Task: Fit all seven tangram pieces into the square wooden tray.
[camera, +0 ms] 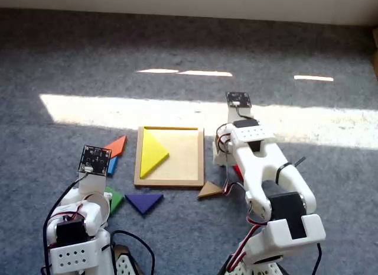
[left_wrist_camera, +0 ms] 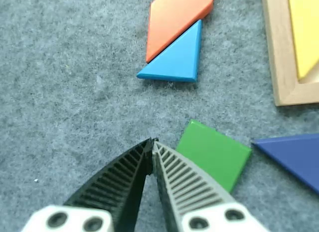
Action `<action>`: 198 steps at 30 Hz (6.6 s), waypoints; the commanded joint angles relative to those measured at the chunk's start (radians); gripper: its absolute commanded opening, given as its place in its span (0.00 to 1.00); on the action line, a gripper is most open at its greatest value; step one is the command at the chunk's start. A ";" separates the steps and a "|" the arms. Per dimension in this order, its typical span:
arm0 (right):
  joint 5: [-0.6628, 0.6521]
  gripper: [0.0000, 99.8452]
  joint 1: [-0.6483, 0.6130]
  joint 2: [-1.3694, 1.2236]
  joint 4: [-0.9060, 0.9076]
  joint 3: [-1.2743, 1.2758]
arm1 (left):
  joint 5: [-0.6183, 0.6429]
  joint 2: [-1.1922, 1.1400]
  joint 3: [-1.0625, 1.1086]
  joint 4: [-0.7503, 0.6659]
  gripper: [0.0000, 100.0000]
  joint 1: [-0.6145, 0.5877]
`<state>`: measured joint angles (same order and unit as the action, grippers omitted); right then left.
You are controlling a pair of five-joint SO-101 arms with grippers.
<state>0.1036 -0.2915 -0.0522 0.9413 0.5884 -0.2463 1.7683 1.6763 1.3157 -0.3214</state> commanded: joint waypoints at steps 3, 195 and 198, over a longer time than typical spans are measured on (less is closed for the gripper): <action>0.026 0.45 0.008 0.005 -0.016 -0.045 | 0.006 0.022 0.021 0.006 0.01 -0.012; 0.066 0.41 0.064 -0.059 0.068 -0.139 | 0.006 0.022 0.021 0.006 0.01 -0.012; 0.064 0.41 0.065 -0.061 0.068 -0.139 | 0.006 0.022 0.021 0.006 0.01 -0.012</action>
<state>0.1788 -0.2332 -0.1227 0.9966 0.4872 -0.2463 1.7683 1.6763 1.3157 -0.3214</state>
